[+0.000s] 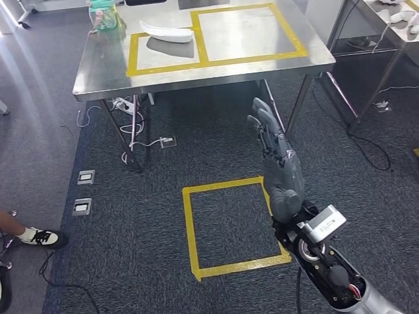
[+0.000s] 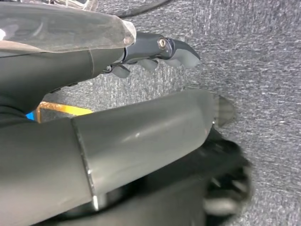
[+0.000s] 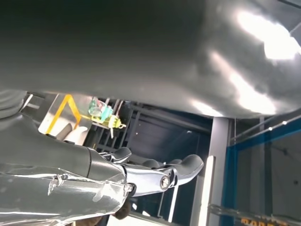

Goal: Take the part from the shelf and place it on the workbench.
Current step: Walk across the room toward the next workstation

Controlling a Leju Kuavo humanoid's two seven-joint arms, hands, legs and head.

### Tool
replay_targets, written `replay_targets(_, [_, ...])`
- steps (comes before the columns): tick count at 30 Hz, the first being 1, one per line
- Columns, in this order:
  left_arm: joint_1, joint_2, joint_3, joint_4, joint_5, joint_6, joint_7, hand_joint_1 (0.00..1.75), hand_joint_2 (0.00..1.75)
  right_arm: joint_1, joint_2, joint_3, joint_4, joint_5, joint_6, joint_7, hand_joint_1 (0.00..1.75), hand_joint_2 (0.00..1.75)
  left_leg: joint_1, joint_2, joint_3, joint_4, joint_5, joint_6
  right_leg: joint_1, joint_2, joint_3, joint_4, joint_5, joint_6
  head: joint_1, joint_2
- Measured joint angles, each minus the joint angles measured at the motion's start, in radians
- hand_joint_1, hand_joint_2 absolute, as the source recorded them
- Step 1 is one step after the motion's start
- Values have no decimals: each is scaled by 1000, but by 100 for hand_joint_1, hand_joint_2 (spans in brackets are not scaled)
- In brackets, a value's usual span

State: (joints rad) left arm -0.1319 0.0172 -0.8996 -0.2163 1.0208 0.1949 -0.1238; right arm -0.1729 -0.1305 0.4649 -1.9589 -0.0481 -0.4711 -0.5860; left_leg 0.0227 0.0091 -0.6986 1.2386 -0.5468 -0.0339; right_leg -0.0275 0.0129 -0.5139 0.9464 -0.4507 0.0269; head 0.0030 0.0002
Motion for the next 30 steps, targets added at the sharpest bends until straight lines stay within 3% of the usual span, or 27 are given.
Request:
replay_targets(1, [1, 0, 0, 0, 0, 0, 0, 0, 0, 1, 0, 0, 0, 0, 0, 0, 0, 0, -2, -1, -14, 20, 5, 6, 5, 2, 0, 0, 0, -2, -1, 0])
replay_targets(2, [2, 0, 0, 0, 0, 0, 0, 0, 0, 1, 0, 0, 0, 0, 0, 0, 0, 0, -6, -2, -8, -2, 29, 14, 9, 5, 1, 0, -1, -4, -1, 0])
replay_targets(5, [0, 2, 0, 0, 0, 0, 0, 0, 0, 0, 0, 0, 0, 0, 0, 0, 0, 0, -23, -18, 87, -212, 128, 51, 18, 15, 3, 0, -4, -4, 0, 0])
replay_targets(7, [-2, 3, 0, 0, 0, 0, 0, 0, 0, 1, 0, -1, 0, 0, 0, 0, 0, 0, -31, -24, 117, -278, 140, 59, 18, 19, 1, 0, -6, 0, 0, 0])
replay_targets(10, [-2, 2, 0, 0, 1, 0, 0, 0, 0, 0, 0, -2, 0, 1, 1, 0, 0, 0, -29, -17, 126, -291, 140, 60, 17, 18, -2, 4, -16, 14, 2, 0])
replay_targets(12, [-2, 2, 0, 0, 1, 0, 0, 0, 0, -1, 0, -3, 0, 1, 2, 0, 0, 0, -24, -12, 134, -301, 141, 65, 18, 7, -30, 71, -59, 21, 10, 0])
replay_targets(14, [-2, 1, 0, 0, 2, 1, 0, 0, 0, -1, 0, -4, 0, 2, 2, 0, 0, 0, -27, -8, 136, -301, 139, 69, 17, -1, -97, 215, -126, 25, 19, 0])
replay_targets(15, [-2, 1, 0, 0, 2, 0, 0, 0, 0, 0, 0, -5, 0, 2, 2, 0, 0, 0, -29, -5, 137, -300, 138, 71, 17, -2, -128, 277, -146, 26, 23, 0])
replay_targets(16, [-1, 1, 0, 0, 2, 0, 0, 0, 0, 0, 0, -6, 0, 2, 2, 0, 0, 0, -31, -3, 138, -300, 136, 72, 18, -2, -144, 307, -148, 26, 26, 0])
replay_targets(17, [0, 1, 0, 0, 2, 0, 0, 0, 0, 1, 0, -6, 1, 2, 3, 0, 0, 0, -33, -1, 140, -300, 135, 73, 18, -3, -139, 294, -127, 25, 29, 0])
replay_targets(18, [1, 1, 0, 0, 2, 0, 0, 0, 0, 0, 0, -7, 1, 2, 3, 0, 0, 0, -34, 1, 143, -299, 133, 73, 18, -5, -114, 240, -90, 22, 31, 0])
replay_targets(20, [0, 0, 0, 0, 2, 0, 0, 0, 0, -1, 0, -7, 1, 2, 4, 0, 0, 0, -39, 3, 149, -296, 127, 70, 22, -15, -43, 89, -23, 12, 35, 0])
replay_targets(22, [-1, 0, 0, 0, 3, 0, 0, 0, 0, -3, 0, -7, 1, 2, 5, 0, 0, 0, -43, 6, 148, -291, 124, 65, 27, -23, -3, 8, -5, 1, 35, 0])
replay_targets(24, [-1, 0, 0, 0, 3, 0, 0, 0, 0, -4, 0, -7, 1, 2, 6, 0, 0, 0, -44, 10, 144, -289, 125, 58, 27, -19, 4, -1, -4, -7, 34, 0])
replay_targets(26, [-1, 0, 0, 0, 3, 0, 0, 0, 0, -4, 0, -7, 1, 2, 6, 0, 0, 0, -45, 7, 136, -265, 107, 46, 21, -16, 7, -9, 2, -15, 30, 0])
replay_targets(28, [-2, 1, 0, 0, 3, 0, 0, 0, 0, -4, 0, -7, 1, 2, 6, 0, 0, 0, -37, -1, 89, -163, 48, 31, 15, -15, 6, -13, 7, -20, 18, 0])
replay_targets(30, [-1, 1, 0, 0, 3, 0, 0, 0, 0, -4, 0, -7, 1, 2, 6, 0, 0, 0, -27, -2, 18, -24, -10, 21, 13, -12, 3, -13, 8, -21, 9, 0])
